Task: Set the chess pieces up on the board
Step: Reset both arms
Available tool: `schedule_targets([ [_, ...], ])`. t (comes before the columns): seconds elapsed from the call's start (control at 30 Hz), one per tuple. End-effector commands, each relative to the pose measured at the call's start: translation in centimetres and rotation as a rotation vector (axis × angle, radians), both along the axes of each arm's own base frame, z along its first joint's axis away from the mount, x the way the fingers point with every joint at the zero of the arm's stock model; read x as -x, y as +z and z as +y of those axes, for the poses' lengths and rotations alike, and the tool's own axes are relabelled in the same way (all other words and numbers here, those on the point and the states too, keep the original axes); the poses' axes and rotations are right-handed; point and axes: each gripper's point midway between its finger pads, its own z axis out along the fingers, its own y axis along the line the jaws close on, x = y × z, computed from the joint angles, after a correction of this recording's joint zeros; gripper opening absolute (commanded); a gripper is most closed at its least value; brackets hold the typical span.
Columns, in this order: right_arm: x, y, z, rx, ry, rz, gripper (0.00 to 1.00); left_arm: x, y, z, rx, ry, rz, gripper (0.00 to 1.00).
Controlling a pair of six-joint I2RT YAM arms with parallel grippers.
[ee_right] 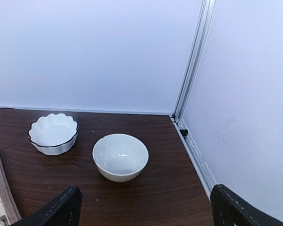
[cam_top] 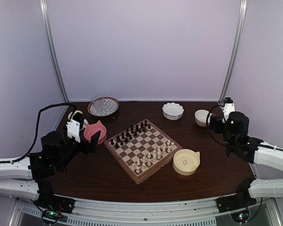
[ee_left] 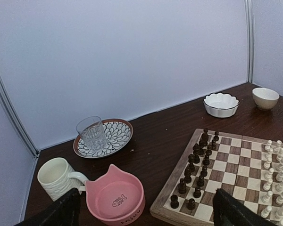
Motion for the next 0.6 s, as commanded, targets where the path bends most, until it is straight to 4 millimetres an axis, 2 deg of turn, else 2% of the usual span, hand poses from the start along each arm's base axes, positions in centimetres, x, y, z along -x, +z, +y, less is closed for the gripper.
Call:
schedule_targets([
  [0.0,0.6,-0.1,0.0,0.132,0.086,-0.167,0.98,-1.0,0.5,0.6,-0.015,0.021,-0.021,0.98],
  [0.03,0.4,-0.4,0.0,0.157,0.11,-0.178,0.98,-1.2,0.3,1.0,-0.018,0.041,-0.023,0.98],
  [0.1,-0.9,-1.4,-1.5,0.142,0.072,-0.139,0.98,-1.7,0.0,1.7,-0.053,0.073,-0.046,0.98],
  [0.17,-2.8,-3.9,-2.8,0.083,0.101,-0.056,0.99,-2.2,-0.4,2.5,-0.102,0.114,-0.061,0.98],
  [0.23,-4.5,-5.3,-4.8,-0.017,0.076,-0.06,0.99,-2.9,-0.5,3.9,-0.141,0.188,-0.07,0.98],
  [0.27,-5.0,-6.7,-5.6,-0.029,0.055,0.026,1.0,-3.3,-0.6,4.4,-0.162,0.217,-0.069,0.97],
  [0.33,-5.8,-6.2,-5.8,0.019,0.065,0.001,1.0,-4.0,-1.0,5.5,-0.185,0.258,-0.064,0.97],
  [0.4,-6.2,-6.8,-7.0,0.028,-0.001,-0.017,1.0,-4.6,-1.5,6.3,-0.193,0.282,-0.057,0.98],
  [0.47,-7.0,-9.2,-7.2,0.016,0.003,0.027,0.99,-5.3,-2.0,7.2,-0.213,0.31,-0.051,0.98],
  [0.5,-7.3,-11.9,-7.2,0.025,0.006,0.061,0.99,-5.6,-2.2,7.5,-0.223,0.323,-0.049,0.97],
  [0.57,-7.2,-10.2,-7.9,0.009,-0.034,-0.033,0.99,-6.2,-3.0,8.2,-0.253,0.34,-0.043,0.98],
])
